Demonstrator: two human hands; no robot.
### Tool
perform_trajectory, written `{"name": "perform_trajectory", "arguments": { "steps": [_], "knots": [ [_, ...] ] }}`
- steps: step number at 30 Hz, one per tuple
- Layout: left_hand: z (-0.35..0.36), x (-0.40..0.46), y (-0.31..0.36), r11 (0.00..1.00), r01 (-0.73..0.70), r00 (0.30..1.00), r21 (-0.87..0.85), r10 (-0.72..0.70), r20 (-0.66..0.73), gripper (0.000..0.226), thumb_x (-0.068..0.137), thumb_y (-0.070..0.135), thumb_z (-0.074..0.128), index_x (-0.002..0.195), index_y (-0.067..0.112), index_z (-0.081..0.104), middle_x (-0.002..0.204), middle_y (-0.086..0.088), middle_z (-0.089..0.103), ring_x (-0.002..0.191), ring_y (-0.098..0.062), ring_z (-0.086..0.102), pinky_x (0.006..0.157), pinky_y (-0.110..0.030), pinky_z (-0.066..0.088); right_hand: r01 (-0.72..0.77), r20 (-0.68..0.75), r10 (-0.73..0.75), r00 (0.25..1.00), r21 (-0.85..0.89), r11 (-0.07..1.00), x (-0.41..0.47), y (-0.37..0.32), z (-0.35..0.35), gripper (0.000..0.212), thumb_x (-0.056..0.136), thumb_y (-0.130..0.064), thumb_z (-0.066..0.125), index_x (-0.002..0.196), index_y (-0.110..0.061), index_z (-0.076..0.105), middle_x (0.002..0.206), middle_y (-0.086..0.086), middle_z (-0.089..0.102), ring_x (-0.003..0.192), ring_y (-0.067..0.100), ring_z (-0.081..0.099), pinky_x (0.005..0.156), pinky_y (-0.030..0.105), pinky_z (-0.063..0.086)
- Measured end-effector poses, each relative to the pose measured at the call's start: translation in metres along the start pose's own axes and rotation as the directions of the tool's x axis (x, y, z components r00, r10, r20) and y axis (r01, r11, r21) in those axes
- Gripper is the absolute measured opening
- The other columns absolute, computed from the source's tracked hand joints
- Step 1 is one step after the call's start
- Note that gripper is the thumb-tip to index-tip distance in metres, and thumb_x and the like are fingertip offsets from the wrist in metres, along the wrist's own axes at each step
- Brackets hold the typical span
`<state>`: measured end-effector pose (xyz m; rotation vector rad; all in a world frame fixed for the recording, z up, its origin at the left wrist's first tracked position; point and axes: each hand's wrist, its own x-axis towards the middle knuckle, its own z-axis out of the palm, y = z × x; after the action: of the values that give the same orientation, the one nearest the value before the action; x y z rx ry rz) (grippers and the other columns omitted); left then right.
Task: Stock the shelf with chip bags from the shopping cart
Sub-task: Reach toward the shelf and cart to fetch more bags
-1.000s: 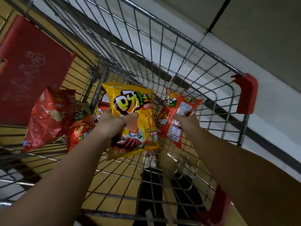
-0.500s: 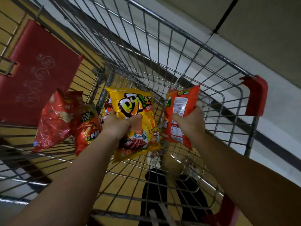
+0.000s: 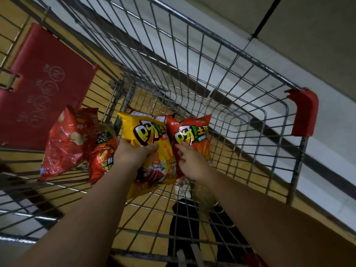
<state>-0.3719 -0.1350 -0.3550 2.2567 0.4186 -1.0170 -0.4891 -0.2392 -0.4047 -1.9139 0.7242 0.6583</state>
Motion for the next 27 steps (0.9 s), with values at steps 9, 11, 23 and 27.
{"name": "perform_trajectory", "arguments": {
  "steps": [9,11,23,27],
  "knots": [
    [0.011,-0.002,0.0,1.0,-0.004,0.999,0.008,0.003,0.044,0.069,0.077,0.031,0.078,0.132,0.011,0.042,0.126,-0.011,0.055,0.117,-0.034,0.052,0.086,-0.038,0.042,-0.198,-0.483,0.385,0.787,0.394,0.898,0.001,0.035,-0.032,0.034,0.093,-0.018,0.054,0.126,-0.01,0.051,0.106,0.004,0.062,0.082,0.015,0.053,0.068,0.025,0.039],
    [0.012,0.0,0.0,1.0,-0.019,0.999,0.007,0.019,0.048,0.07,0.076,0.031,0.078,0.132,0.011,0.042,0.123,-0.01,0.055,0.116,-0.033,0.053,0.086,-0.038,0.043,-0.169,-0.309,0.415,0.855,0.592,0.788,0.004,0.039,-0.038,0.03,0.088,-0.02,0.062,0.117,-0.014,0.053,0.094,-0.001,0.06,0.074,0.011,0.053,0.07,0.026,0.043],
    [0.019,0.011,-0.003,1.0,0.009,0.998,0.017,-0.01,0.058,0.068,0.072,0.035,0.081,0.127,0.014,0.047,0.125,-0.01,0.058,0.114,-0.033,0.056,0.1,-0.049,0.045,-0.296,0.084,0.356,0.931,0.746,0.596,0.027,0.033,-0.017,0.051,0.078,-0.027,0.073,0.124,-0.014,0.053,0.117,0.001,0.061,0.109,0.02,0.056,0.097,0.038,0.039],
    [0.016,0.012,-0.005,0.998,-0.043,0.998,0.04,0.041,0.041,0.069,0.072,0.032,0.082,0.128,0.014,0.047,0.123,-0.008,0.058,0.113,-0.032,0.056,0.095,-0.044,0.046,-0.237,0.026,0.385,0.923,0.826,0.511,0.035,0.033,0.0,0.063,0.069,-0.015,0.081,0.125,-0.012,0.053,0.115,0.008,0.065,0.1,0.025,0.063,0.079,0.037,0.05]
  ]
}}
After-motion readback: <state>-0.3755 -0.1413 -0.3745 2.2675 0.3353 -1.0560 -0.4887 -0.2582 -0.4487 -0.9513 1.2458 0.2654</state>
